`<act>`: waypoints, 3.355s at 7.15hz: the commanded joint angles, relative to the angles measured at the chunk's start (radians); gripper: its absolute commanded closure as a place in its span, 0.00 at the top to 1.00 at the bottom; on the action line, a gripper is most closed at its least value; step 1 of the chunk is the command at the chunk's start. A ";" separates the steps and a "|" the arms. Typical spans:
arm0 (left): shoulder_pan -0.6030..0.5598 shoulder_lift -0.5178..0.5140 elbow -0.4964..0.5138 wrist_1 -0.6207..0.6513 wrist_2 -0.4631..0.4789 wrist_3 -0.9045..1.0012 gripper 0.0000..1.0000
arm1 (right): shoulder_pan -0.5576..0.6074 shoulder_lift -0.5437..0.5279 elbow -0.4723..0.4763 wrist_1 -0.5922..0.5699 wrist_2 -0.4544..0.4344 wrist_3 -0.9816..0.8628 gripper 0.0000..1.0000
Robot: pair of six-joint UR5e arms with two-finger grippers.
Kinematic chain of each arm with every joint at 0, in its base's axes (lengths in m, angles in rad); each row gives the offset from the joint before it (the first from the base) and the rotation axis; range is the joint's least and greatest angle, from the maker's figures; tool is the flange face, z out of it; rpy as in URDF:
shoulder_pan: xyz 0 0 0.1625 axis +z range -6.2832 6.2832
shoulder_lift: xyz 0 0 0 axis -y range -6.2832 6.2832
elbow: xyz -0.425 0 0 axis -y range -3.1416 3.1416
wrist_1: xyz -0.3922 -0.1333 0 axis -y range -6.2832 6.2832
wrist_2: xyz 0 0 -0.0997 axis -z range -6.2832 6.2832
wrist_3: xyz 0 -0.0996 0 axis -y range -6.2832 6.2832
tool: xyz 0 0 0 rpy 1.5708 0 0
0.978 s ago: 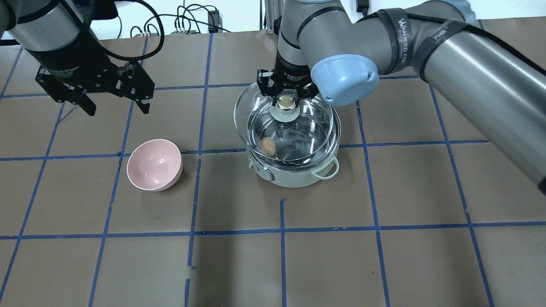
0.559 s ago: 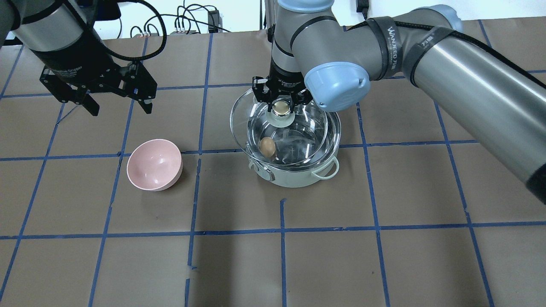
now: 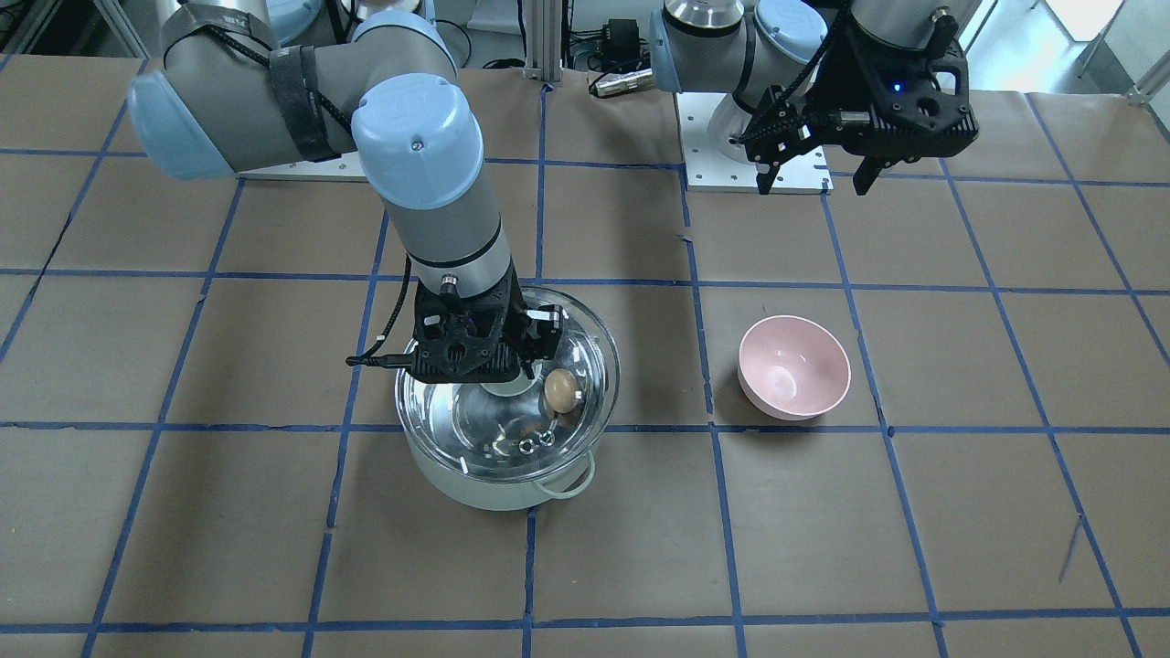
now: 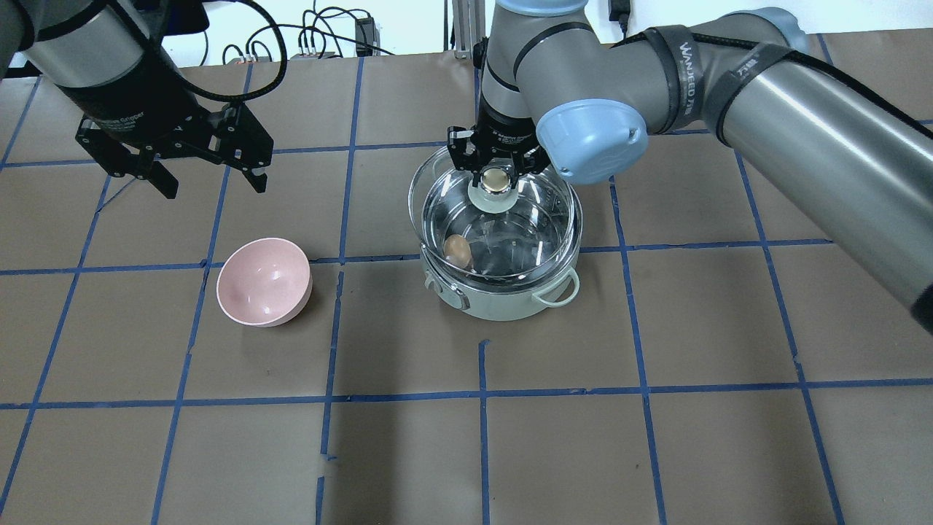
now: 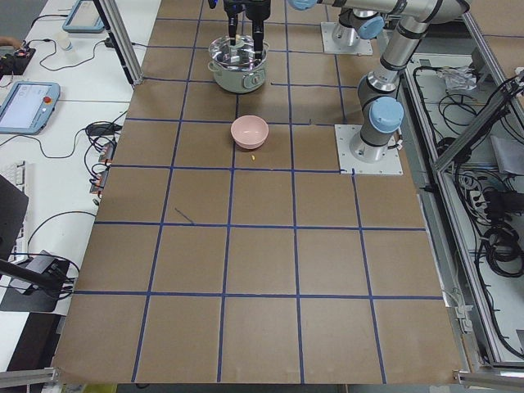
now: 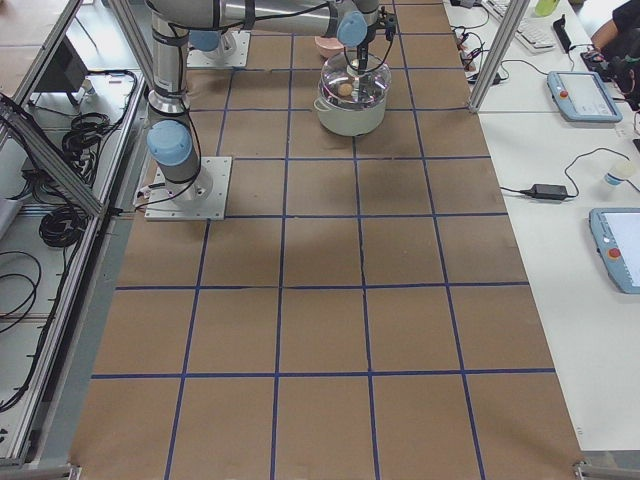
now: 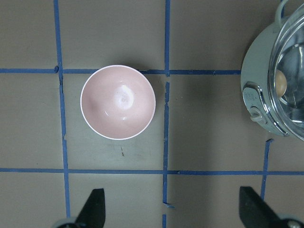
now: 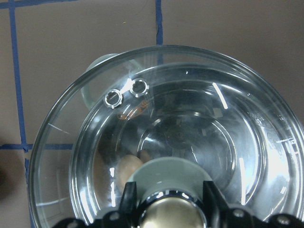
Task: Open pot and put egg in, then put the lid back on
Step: 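Move the glass lid back over the pot with the right gripper, then lower the glass lid onto the pot rim with the right gripper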
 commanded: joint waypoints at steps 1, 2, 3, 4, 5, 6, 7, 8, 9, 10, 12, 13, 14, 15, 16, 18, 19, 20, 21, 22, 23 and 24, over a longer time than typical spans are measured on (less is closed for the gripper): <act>0.004 0.003 0.000 -0.003 0.002 0.000 1.00 | -0.016 -0.004 0.002 0.007 0.002 -0.003 0.10; 0.007 0.003 0.000 -0.003 0.000 0.000 1.00 | -0.017 -0.004 0.004 0.007 0.002 -0.003 0.10; 0.005 0.003 0.000 -0.003 0.000 0.000 1.00 | -0.017 -0.007 0.010 0.007 0.003 0.000 0.10; 0.005 0.003 0.000 -0.001 -0.001 0.000 1.00 | -0.017 -0.010 0.023 0.004 0.005 0.007 0.10; 0.004 0.004 -0.008 -0.003 -0.001 0.000 1.00 | -0.017 -0.013 0.025 0.004 0.008 0.009 0.10; 0.005 0.007 -0.006 -0.003 -0.001 0.000 1.00 | -0.017 -0.011 0.027 0.004 0.012 0.007 0.10; 0.008 0.007 -0.006 -0.001 -0.001 0.000 1.00 | -0.017 -0.013 0.027 0.006 0.014 0.009 0.10; 0.008 0.007 -0.005 -0.001 -0.001 0.000 1.00 | -0.017 -0.011 0.027 0.006 0.014 0.010 0.10; 0.008 0.007 -0.005 -0.001 -0.003 0.000 1.00 | -0.017 -0.011 0.028 0.004 0.014 0.003 0.10; 0.008 0.007 -0.006 -0.001 -0.003 0.000 1.00 | -0.017 -0.011 0.036 0.001 0.009 -0.002 0.10; 0.008 0.007 -0.005 -0.001 -0.018 0.000 1.00 | -0.017 -0.011 0.037 -0.002 0.002 -0.002 0.13; 0.010 0.007 -0.005 -0.001 -0.017 0.000 1.00 | -0.017 -0.013 0.036 -0.006 0.000 -0.002 0.23; 0.010 0.007 -0.005 -0.001 -0.017 0.000 1.00 | -0.017 -0.013 0.037 -0.023 -0.014 0.001 0.37; 0.008 0.007 -0.005 -0.001 -0.018 0.000 1.00 | -0.017 -0.013 0.037 -0.031 -0.029 0.001 0.46; 0.010 0.007 -0.005 -0.001 -0.017 0.000 1.00 | -0.017 -0.015 0.037 -0.031 -0.031 0.003 0.54; 0.008 0.007 -0.005 -0.001 -0.018 0.000 1.00 | -0.017 -0.021 0.039 -0.029 -0.031 0.006 0.60; 0.008 0.007 -0.005 -0.001 -0.018 0.000 1.00 | -0.017 -0.021 0.039 -0.028 -0.031 0.009 0.62; 0.008 0.007 -0.005 -0.001 -0.018 0.000 1.00 | -0.017 -0.021 0.040 -0.028 -0.031 0.010 0.63; 0.008 0.007 -0.005 -0.001 -0.018 0.000 1.00 | -0.017 -0.021 0.040 -0.028 -0.031 0.012 0.64; 0.010 0.007 -0.005 -0.001 -0.018 0.000 1.00 | -0.015 -0.021 0.043 -0.026 -0.031 0.013 0.63; 0.010 0.007 -0.005 -0.001 -0.020 0.000 1.00 | -0.013 -0.022 0.059 -0.028 -0.031 0.015 0.60; 0.010 0.007 -0.005 -0.001 -0.020 0.000 1.00 | -0.007 -0.022 0.077 -0.057 -0.029 0.020 0.60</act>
